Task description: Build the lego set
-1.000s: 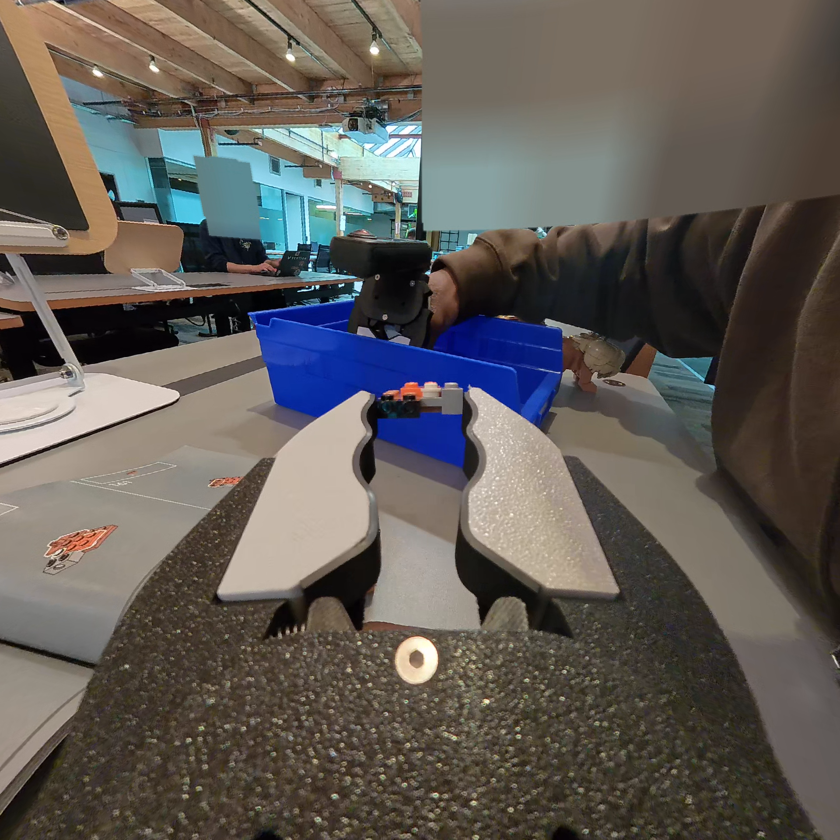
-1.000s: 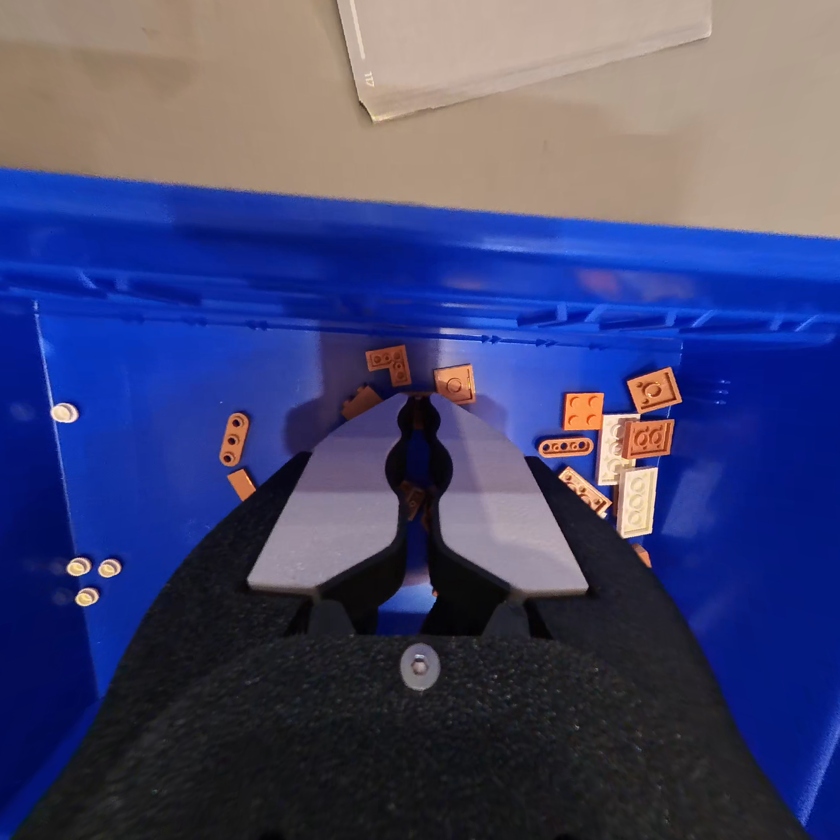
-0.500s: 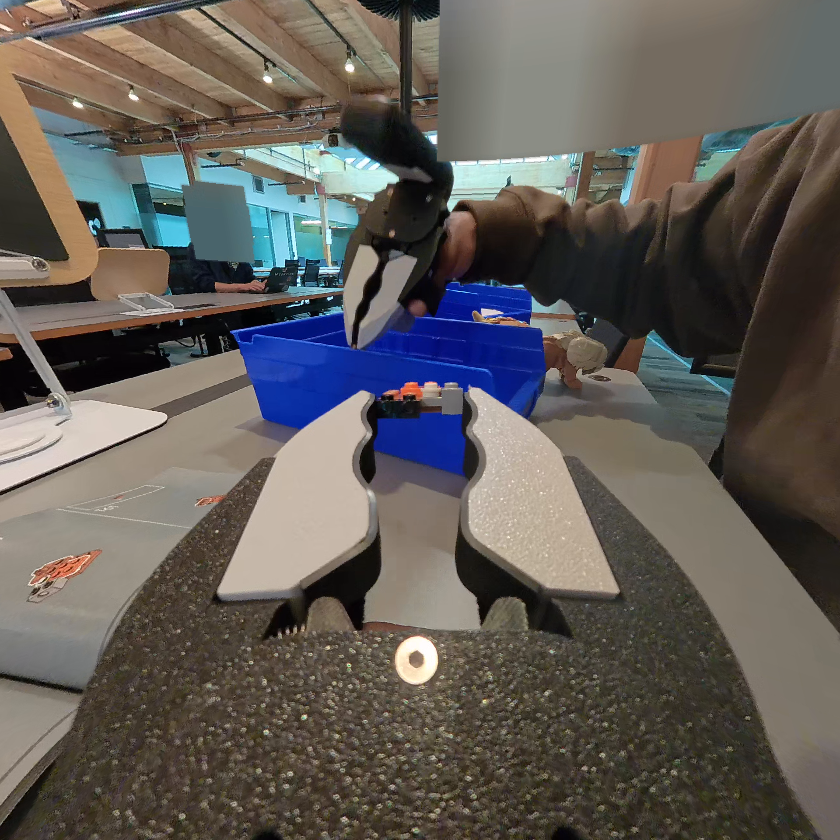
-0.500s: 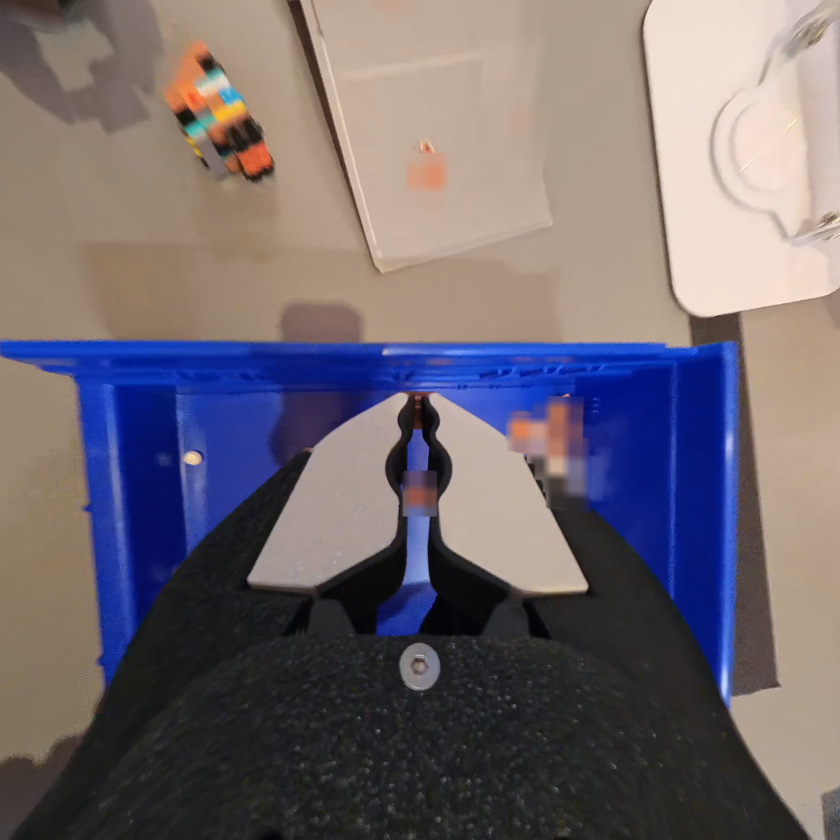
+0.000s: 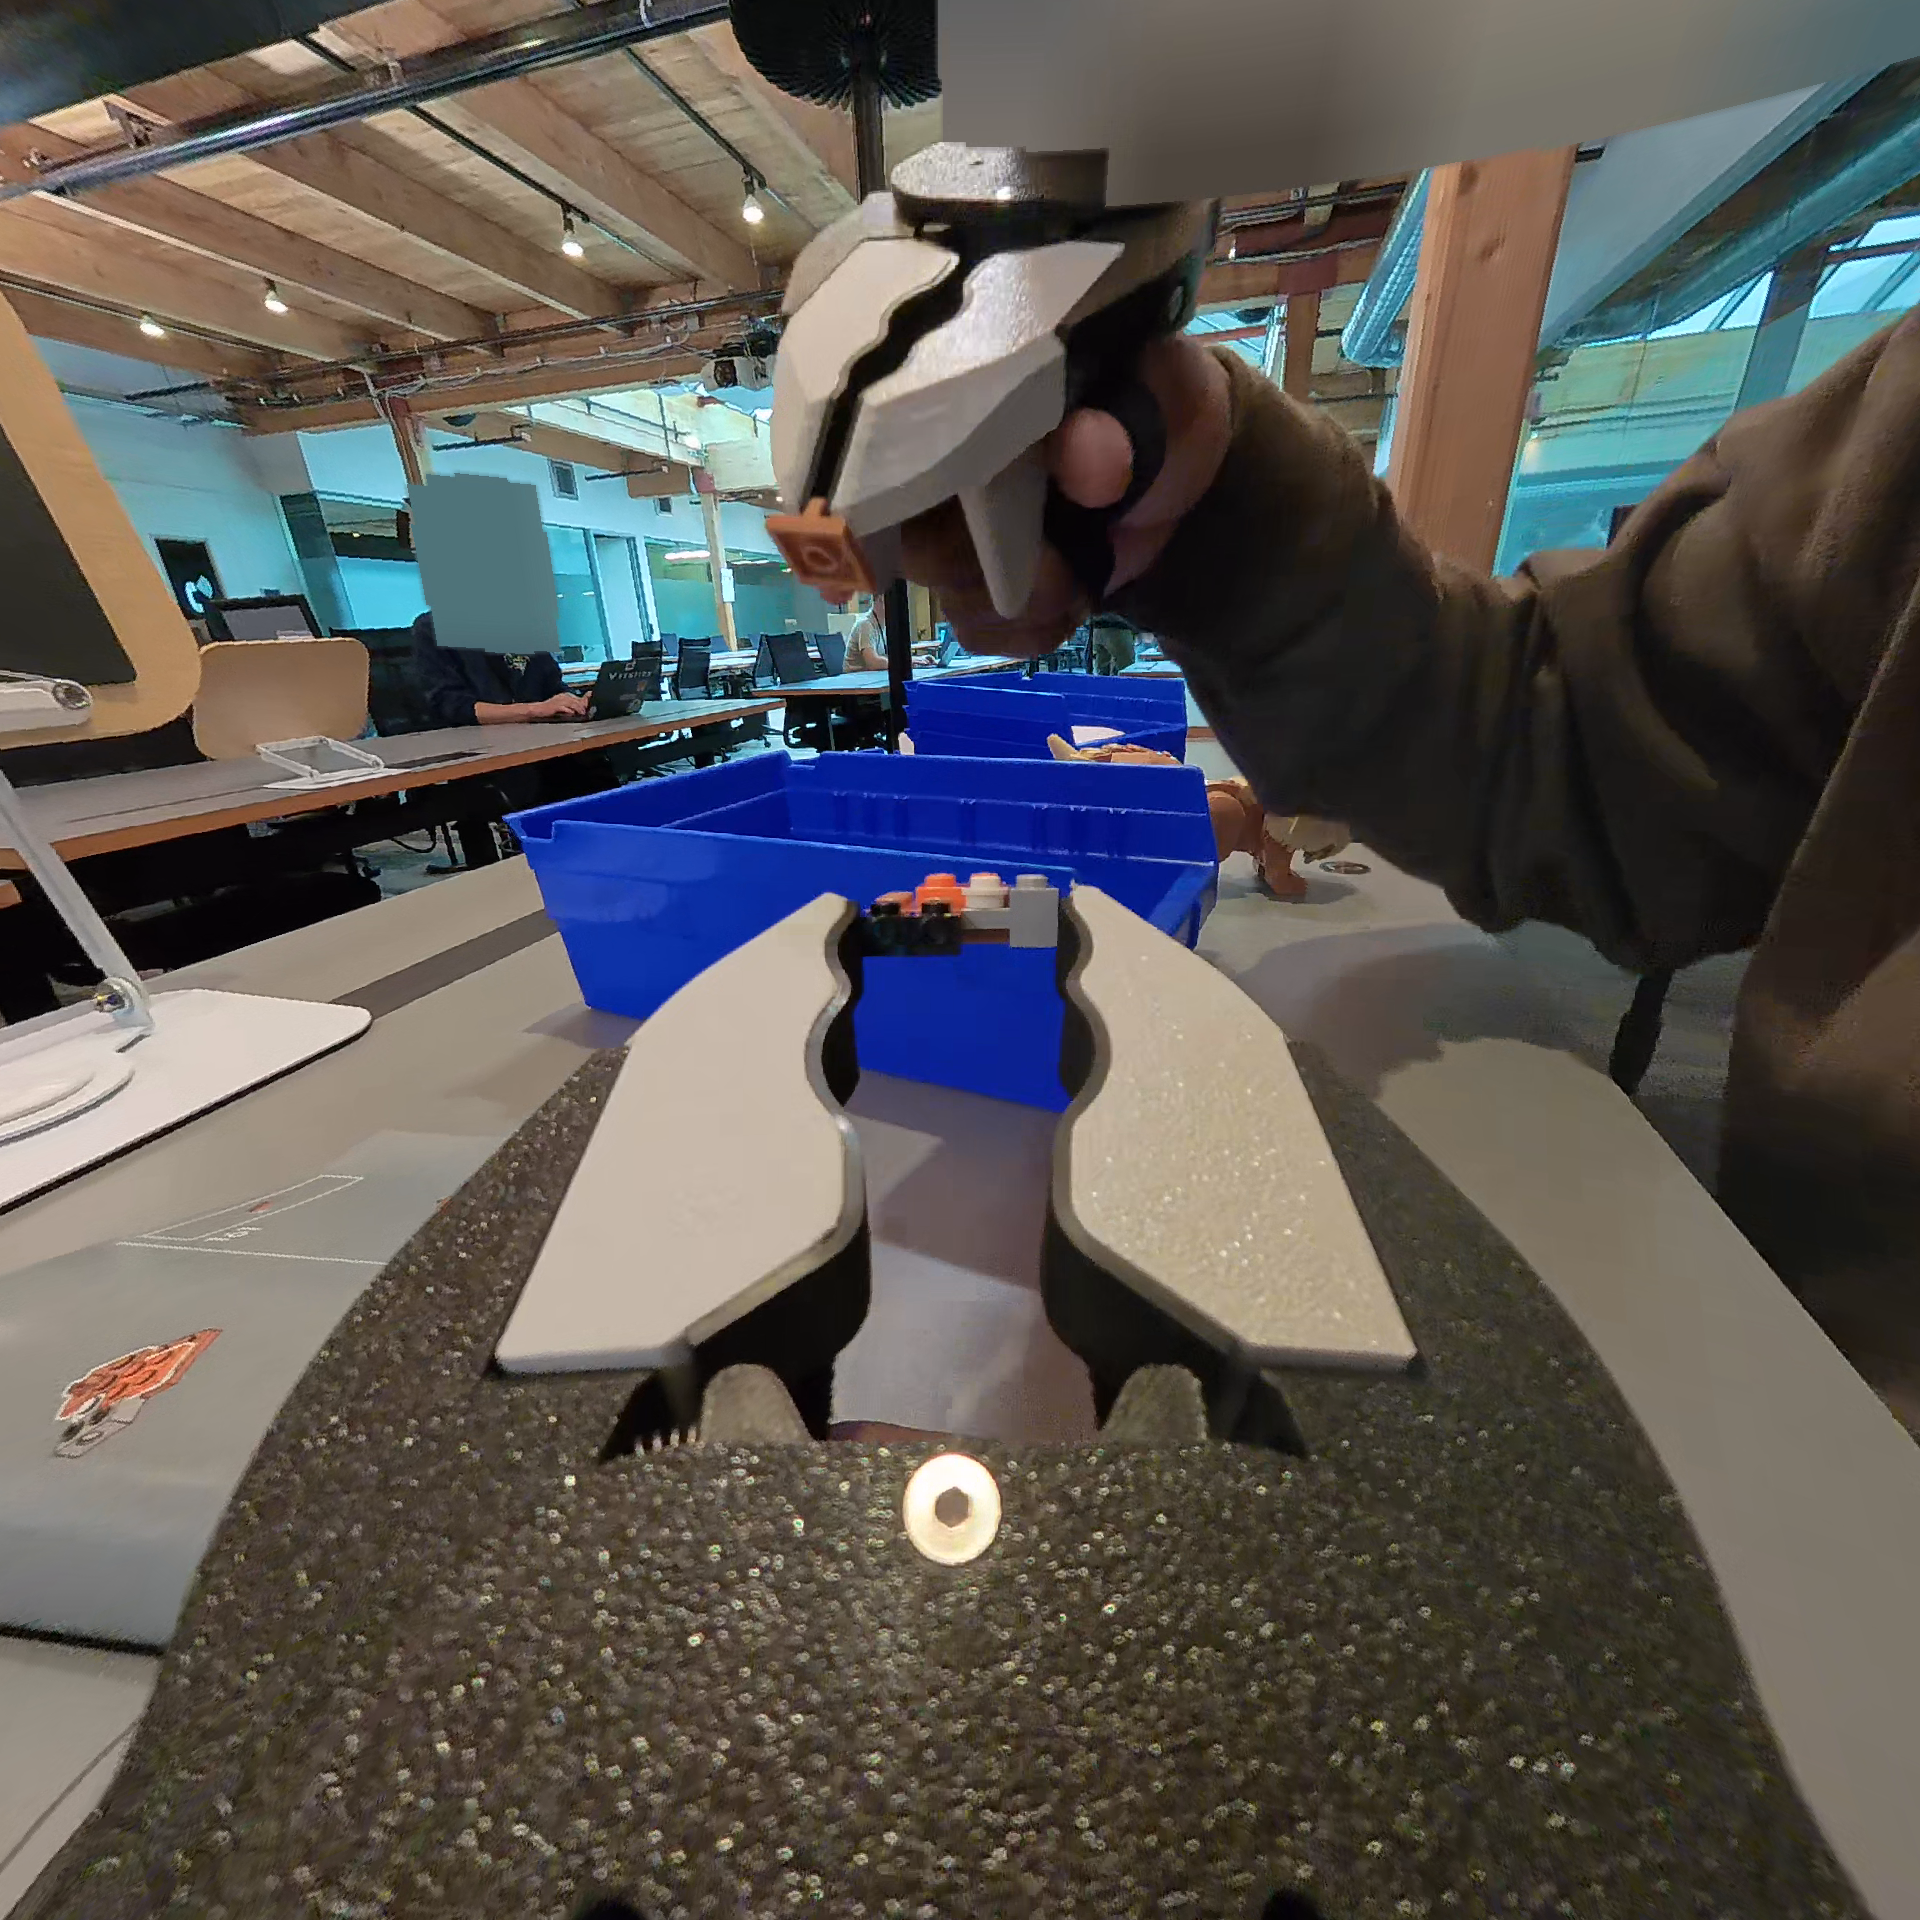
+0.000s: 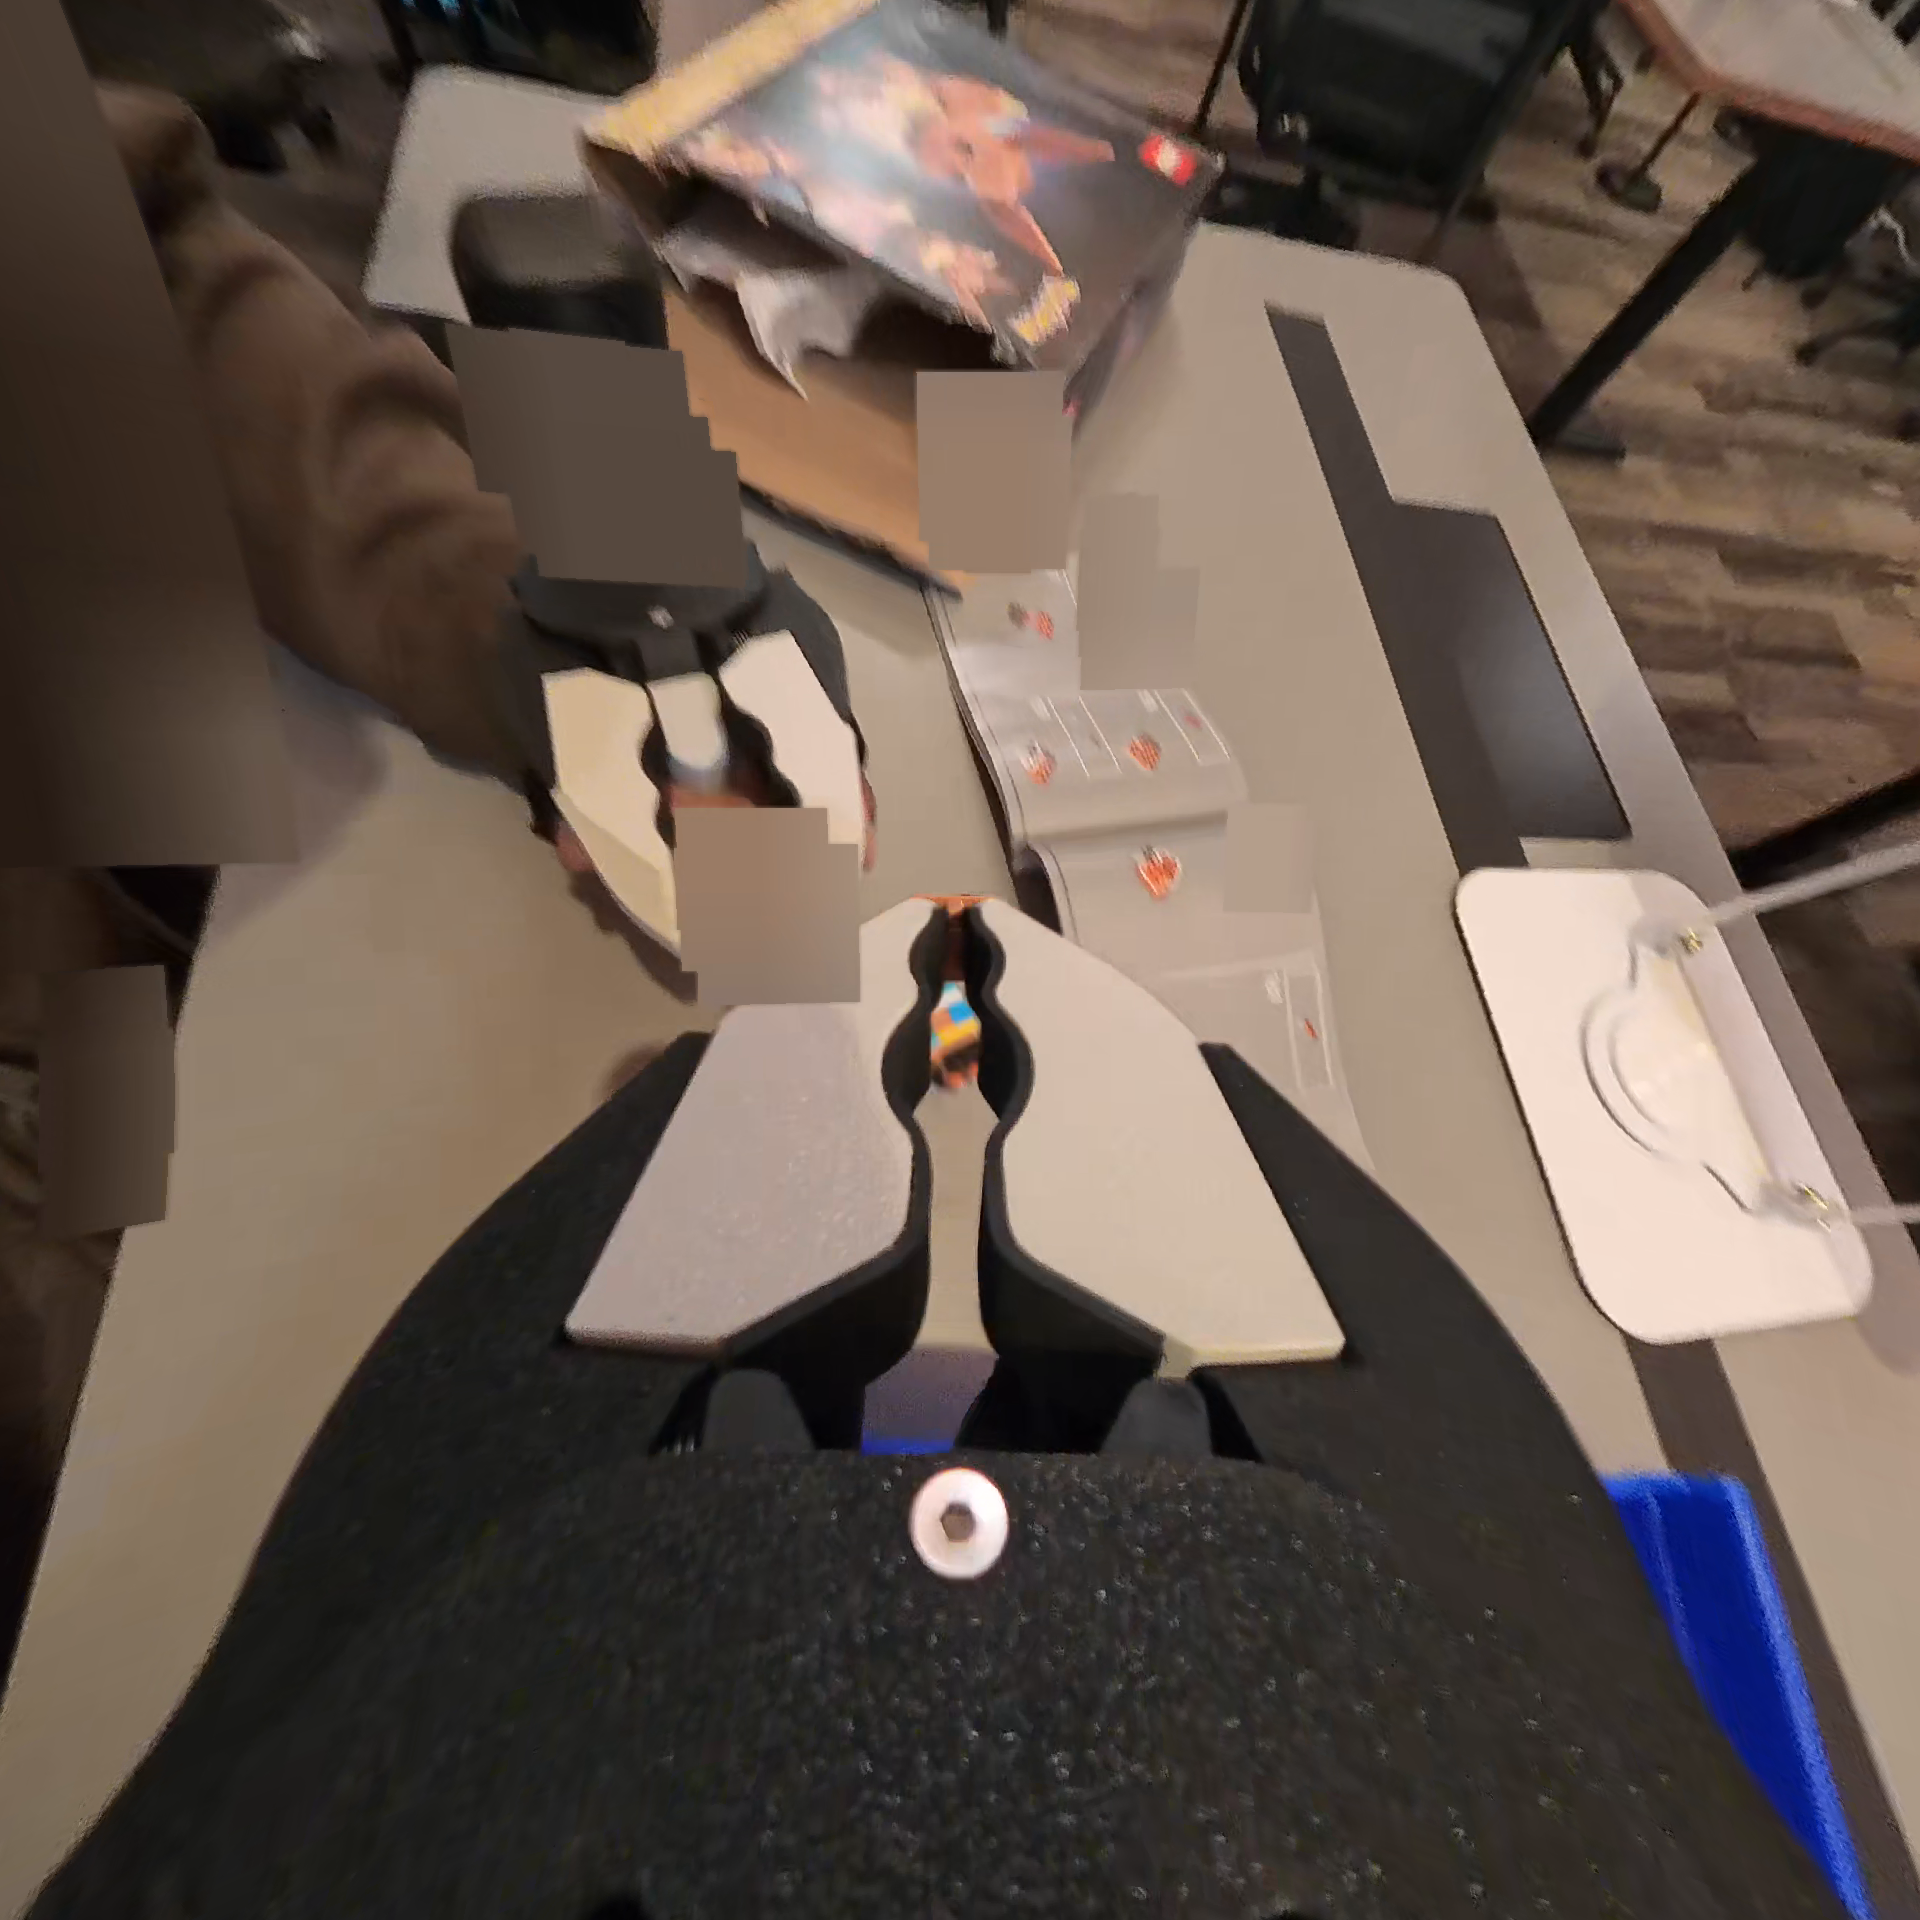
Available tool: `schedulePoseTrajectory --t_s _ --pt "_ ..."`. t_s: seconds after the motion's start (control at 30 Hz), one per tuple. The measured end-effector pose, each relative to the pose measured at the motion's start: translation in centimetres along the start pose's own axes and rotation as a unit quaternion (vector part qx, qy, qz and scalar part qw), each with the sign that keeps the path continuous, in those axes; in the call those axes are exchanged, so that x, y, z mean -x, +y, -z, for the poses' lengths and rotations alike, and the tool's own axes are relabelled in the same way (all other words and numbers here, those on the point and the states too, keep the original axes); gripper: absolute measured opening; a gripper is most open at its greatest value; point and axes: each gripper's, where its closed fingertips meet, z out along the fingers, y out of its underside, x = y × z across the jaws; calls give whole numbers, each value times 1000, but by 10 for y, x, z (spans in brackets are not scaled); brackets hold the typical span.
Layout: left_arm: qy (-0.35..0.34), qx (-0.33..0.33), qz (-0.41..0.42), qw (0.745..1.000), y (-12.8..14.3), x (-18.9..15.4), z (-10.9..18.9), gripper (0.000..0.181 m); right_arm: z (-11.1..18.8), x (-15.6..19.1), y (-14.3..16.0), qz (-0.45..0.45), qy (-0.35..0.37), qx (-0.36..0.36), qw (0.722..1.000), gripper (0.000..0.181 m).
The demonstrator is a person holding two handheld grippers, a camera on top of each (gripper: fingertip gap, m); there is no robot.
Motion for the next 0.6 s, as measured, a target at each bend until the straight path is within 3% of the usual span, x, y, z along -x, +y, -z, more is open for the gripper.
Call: schedulePoseTrajectory --t_s 0.23,0.6 --pt "-4 -8 17 1000 -1 6 3 36 -22 14 -25 -23 -48 -69 996 2" --pt "-4 -15 28 1000 -2 8 3 36 -35 21 -18 -27 -90 -63 994 2"
